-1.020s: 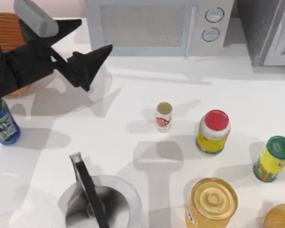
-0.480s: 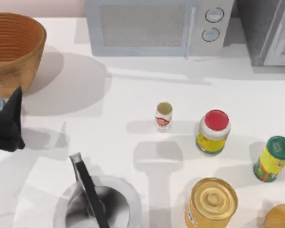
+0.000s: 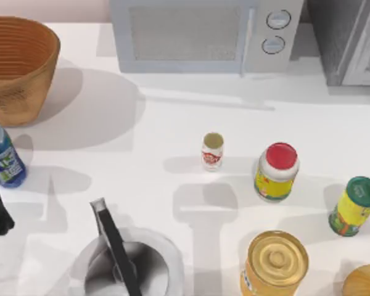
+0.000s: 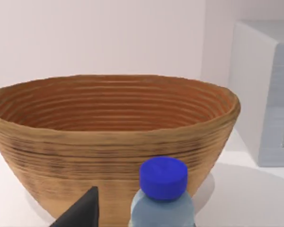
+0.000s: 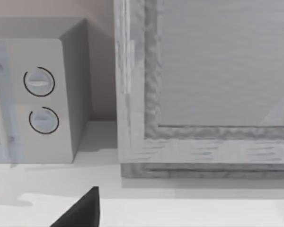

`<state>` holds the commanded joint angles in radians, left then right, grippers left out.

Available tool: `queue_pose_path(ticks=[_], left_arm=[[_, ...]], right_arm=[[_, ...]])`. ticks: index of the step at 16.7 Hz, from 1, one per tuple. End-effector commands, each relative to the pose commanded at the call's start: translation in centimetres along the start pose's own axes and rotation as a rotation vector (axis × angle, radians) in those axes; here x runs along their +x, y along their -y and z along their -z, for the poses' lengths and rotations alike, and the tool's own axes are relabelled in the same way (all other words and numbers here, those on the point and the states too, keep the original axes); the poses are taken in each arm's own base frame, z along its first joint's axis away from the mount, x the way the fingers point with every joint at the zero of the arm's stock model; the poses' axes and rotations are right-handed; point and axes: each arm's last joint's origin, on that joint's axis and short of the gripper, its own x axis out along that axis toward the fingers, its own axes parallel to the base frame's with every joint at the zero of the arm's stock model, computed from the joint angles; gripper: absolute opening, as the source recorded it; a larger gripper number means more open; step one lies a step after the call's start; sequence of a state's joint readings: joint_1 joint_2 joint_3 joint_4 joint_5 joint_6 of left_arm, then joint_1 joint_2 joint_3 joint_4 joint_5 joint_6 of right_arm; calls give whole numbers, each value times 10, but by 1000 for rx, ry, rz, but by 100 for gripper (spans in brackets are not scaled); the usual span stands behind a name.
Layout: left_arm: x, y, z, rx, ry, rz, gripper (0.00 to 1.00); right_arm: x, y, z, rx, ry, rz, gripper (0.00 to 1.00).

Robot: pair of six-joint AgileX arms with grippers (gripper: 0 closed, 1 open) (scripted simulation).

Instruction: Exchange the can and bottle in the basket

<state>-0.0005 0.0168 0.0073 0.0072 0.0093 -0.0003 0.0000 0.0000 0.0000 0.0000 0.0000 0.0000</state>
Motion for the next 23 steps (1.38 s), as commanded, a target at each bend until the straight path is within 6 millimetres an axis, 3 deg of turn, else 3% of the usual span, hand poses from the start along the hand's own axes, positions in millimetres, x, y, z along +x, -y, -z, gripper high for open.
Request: queue_pose_path(ticks=[9,15,18,23], left_arm=[[1,0,-1,0,6,-7,100],[24,-3,-3,1,-18,-3,100],[43,-5,7,0,-84,0,100],[69,-10,41,-6,-225,6,100]], right_arm=[[0,0,0,0,0,0,100],[0,0,0,0,0,0,100],[0,0,0,0,0,0,100],[0,0,0,0,0,0,100]])
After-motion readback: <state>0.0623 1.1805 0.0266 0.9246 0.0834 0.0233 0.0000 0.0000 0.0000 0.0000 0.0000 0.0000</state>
